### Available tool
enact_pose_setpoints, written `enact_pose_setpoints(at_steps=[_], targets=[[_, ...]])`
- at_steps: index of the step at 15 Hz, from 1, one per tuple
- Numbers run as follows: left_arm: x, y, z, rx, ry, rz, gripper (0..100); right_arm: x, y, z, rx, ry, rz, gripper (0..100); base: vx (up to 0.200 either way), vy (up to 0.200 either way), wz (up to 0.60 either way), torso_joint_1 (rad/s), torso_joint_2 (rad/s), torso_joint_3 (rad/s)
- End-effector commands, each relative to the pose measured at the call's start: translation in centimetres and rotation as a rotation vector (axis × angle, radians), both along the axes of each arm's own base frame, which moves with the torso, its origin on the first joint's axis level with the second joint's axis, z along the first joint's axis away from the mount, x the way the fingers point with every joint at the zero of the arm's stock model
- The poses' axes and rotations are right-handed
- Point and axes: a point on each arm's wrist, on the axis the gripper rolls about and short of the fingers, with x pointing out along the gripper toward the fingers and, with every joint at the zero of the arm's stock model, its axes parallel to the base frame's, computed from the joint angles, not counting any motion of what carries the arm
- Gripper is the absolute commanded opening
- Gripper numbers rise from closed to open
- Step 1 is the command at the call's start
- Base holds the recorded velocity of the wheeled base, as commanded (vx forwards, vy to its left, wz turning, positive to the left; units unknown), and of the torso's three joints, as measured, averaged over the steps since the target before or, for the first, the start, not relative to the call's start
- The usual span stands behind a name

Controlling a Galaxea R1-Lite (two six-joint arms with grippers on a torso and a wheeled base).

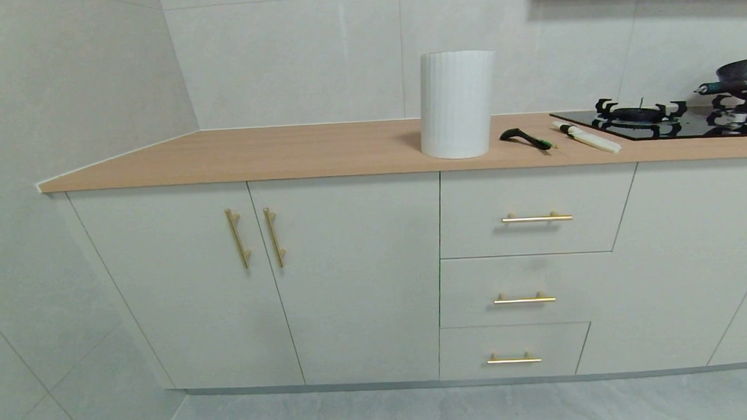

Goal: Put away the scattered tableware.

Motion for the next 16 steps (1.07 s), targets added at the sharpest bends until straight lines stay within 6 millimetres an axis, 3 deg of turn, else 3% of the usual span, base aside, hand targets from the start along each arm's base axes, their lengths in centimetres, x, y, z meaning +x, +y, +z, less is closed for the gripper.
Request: enact_pose_setpoints(at_steps=[1, 11, 16], targets=[[0.00, 0.00, 0.00, 0.000, 0.000, 0.001, 100, 0.01, 0.00, 0.01, 0.000, 0.000, 0.001, 100, 0.000, 0.000, 0.00, 0.000, 0.00, 0.000], [0.00, 0.00, 0.00, -0.001, 0.000, 0.001, 100, 0.01, -0.01, 0.01, 0.001, 0.000, -0.002, 100, 0.180, 0.000, 0.00, 0.003, 0.00, 0.001], [0.00, 0.00, 0.00, -0.001, 0.000, 0.001, 100, 0.02, 0.00, 0.00, -0.005, 0.003, 0.001, 100, 0.000, 0.000, 0.00, 0.000, 0.00, 0.000]])
